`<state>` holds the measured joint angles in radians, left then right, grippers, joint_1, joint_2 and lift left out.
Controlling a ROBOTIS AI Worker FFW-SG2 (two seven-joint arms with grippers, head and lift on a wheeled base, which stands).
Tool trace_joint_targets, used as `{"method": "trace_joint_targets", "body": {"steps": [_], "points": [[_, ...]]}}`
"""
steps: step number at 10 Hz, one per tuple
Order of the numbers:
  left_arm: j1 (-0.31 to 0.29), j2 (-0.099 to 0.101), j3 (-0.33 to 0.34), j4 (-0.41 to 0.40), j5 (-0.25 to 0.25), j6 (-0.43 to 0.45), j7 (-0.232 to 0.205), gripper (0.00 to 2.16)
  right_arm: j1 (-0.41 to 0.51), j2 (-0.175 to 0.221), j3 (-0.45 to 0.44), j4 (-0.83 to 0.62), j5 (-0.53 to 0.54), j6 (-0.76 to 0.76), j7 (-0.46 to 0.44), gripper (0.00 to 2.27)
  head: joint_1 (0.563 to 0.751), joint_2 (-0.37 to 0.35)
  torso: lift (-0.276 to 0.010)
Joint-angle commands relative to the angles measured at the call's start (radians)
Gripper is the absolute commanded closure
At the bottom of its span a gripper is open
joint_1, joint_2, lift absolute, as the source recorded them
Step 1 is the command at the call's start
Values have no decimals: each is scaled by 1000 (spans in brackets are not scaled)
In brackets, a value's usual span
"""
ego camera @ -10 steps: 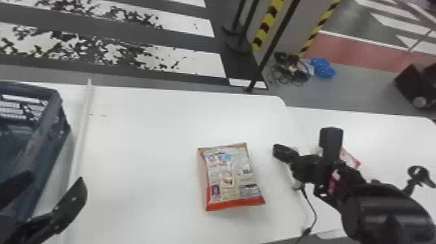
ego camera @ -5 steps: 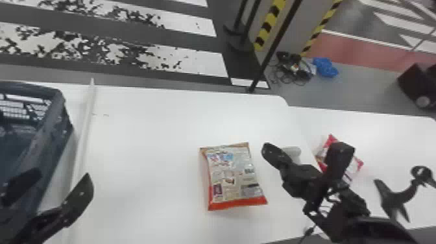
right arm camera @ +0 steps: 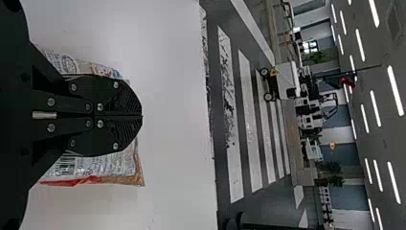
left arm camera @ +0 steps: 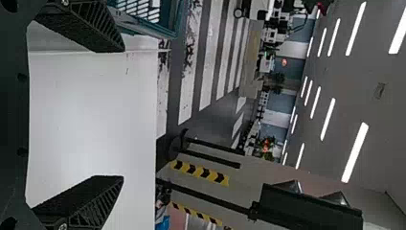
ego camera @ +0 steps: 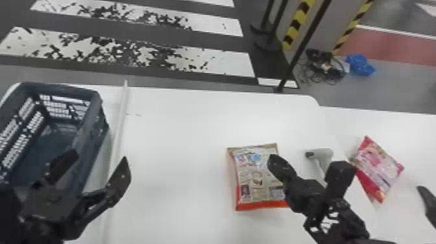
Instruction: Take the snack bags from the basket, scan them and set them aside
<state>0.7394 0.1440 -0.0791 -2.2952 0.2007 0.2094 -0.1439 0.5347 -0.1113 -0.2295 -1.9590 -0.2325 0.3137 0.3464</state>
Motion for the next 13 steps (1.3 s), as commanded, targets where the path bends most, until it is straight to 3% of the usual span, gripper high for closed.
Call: {"method": "trace_joint_targets", "body": {"steps": [1, 3, 9, 11, 13], "points": [[0, 2, -8, -15, -15, 2, 1, 39, -21, -1, 18, 94, 19, -54, 2, 2240, 695, -215, -75], [0, 9, -7, -20, -24, -1, 7, 39, -65, -1, 21, 210, 19, -121, 5, 2240, 695, -220, -75], [-8, 11, -10, -15, -26, -1, 7, 39, -74, -1, 13, 315, 21, -186, -12, 2240, 695, -243, -75], [-9, 11, -13, -18, -30, -1, 7, 39, -70, 1, 1, 316, 1, -219, -10, 2240, 695, -253, -75], [-6, 12, -14, -20, -30, -4, 13, 39, -2, 1, -59, 167, -85, -164, 16, 2236, 695, -266, -75]]}}
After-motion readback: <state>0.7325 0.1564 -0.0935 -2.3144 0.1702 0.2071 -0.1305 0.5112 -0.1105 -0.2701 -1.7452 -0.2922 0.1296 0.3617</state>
